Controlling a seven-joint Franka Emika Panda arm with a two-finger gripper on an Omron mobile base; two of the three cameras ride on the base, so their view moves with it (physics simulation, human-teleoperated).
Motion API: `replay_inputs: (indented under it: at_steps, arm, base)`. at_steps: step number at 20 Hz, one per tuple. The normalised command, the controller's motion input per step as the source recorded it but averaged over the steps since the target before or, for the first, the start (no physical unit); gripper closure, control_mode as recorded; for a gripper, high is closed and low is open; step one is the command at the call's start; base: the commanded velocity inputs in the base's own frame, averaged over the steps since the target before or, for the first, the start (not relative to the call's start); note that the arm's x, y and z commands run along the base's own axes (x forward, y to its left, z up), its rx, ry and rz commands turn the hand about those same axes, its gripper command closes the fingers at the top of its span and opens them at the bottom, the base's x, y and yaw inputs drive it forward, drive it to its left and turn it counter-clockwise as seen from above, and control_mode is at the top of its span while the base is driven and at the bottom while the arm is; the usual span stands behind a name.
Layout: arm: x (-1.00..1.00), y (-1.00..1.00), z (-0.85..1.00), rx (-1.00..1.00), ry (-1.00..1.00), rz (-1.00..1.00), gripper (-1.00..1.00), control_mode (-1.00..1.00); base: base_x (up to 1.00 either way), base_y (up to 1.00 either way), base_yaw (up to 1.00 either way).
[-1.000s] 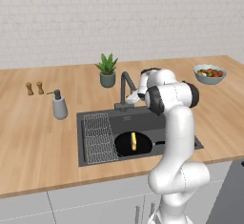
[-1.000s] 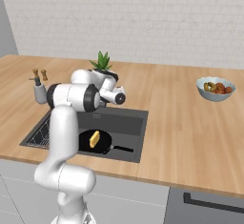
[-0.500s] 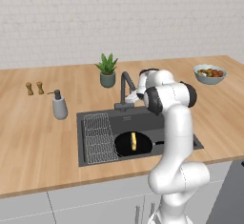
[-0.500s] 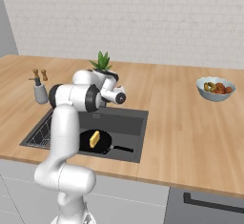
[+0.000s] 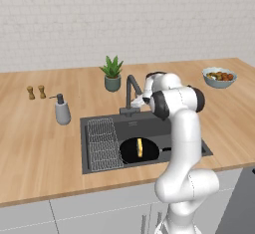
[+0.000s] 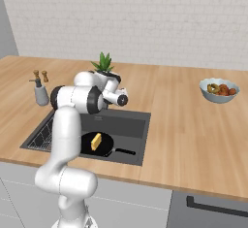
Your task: Pick the pan and sponge and place them into the sink. Then turn on the water.
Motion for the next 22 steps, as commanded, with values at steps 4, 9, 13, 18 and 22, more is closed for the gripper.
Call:
replay_inputs:
  at_steps: [4, 9, 13, 18, 22]
  arm:
    - [0.11, -0.57, -0.08, 0.0, 0.0, -0.05, -1.0, -1.0]
    - [0.0, -0.73, -0.01, 0.0, 0.0, -0.07, -1.0, -1.0]
    - [0.0, -0.9, 0.0, 0.0, 0.0, -0.05, -1.0, -1.0]
    - [0.0, -0.99, 0.0, 0.0, 0.0, -0.03, -1.0, -1.0]
    - [0.0, -1.0, 0.0, 0.0, 0.0, 0.0, -1.0, -1.0]
  base:
    - [0.0, 0.0, 0.0]
    - [0.0, 0.0, 0.0]
    - [0.0, 0.0, 0.0]
    - [0.0, 0.0, 0.0]
    - [0.0, 0.0, 0.0]
